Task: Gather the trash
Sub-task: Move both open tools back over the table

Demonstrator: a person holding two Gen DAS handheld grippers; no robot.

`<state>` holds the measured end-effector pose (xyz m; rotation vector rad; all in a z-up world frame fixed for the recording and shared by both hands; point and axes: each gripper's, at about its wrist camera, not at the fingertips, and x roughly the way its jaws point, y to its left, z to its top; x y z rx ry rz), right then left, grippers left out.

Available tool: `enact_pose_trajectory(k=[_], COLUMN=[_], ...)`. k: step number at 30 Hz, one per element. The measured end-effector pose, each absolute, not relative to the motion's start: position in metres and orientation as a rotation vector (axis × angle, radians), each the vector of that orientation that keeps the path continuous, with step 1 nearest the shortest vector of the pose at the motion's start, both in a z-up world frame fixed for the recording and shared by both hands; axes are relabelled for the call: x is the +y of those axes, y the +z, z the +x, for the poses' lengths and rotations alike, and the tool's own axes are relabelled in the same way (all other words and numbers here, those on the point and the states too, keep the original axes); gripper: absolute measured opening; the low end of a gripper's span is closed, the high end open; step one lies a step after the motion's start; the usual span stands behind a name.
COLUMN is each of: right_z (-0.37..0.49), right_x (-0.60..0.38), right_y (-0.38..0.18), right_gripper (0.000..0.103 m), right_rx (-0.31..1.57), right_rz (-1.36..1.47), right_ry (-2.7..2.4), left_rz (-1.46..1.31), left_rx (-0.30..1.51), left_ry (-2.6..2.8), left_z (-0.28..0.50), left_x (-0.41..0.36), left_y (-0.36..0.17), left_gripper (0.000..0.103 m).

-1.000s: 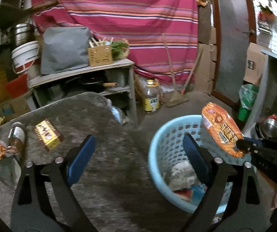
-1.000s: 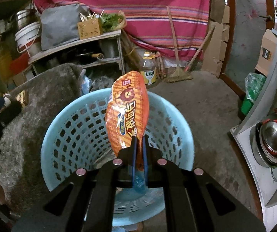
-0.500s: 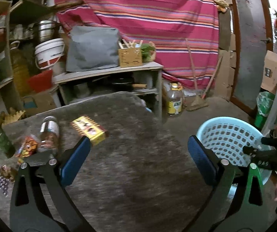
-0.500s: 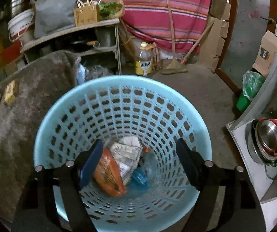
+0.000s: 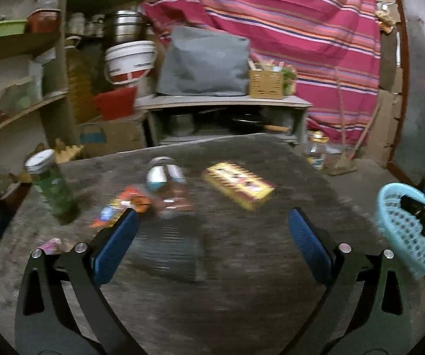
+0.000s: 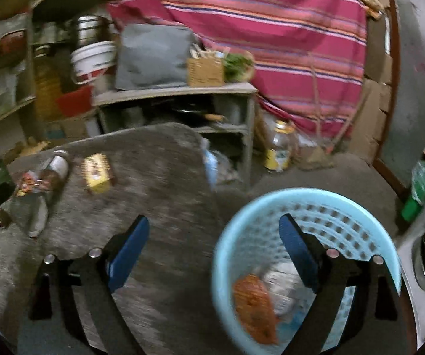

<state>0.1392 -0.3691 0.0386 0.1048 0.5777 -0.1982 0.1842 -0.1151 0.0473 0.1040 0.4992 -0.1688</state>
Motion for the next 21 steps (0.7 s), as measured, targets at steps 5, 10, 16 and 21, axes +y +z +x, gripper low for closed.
enact_pose_trajectory(k=[5,10,16,21], right_z=[0.155,0.174,0.191,0.201], right_x=[-0.331,-0.297,-0.263,-0.246], right_y=[0.039,0.031,0.019,0.014], right_gripper=[0.088,0.088,0.088,0.096], right_rx=[0.559,0.59,0.624,0.64], right_rz=[0.071,0.038,-0.022,-0.018], right_ry=[-0.155,-0.112,-0.098,-0.095], left_rz=[0.126,0.09,0.084,0.047], left_rx=[0.512,0.58,0.616,0.686], left_ry=[-0.082,-0.037,0.016,0.006], left_z=[0.192,0.206,0.213,0.222], left_x=[-0.069,-0.028,0.007,0.028], left_y=[0.029,0.013,0.001,-0.009], left_gripper=[0.098,0.098,0.098,0.097])
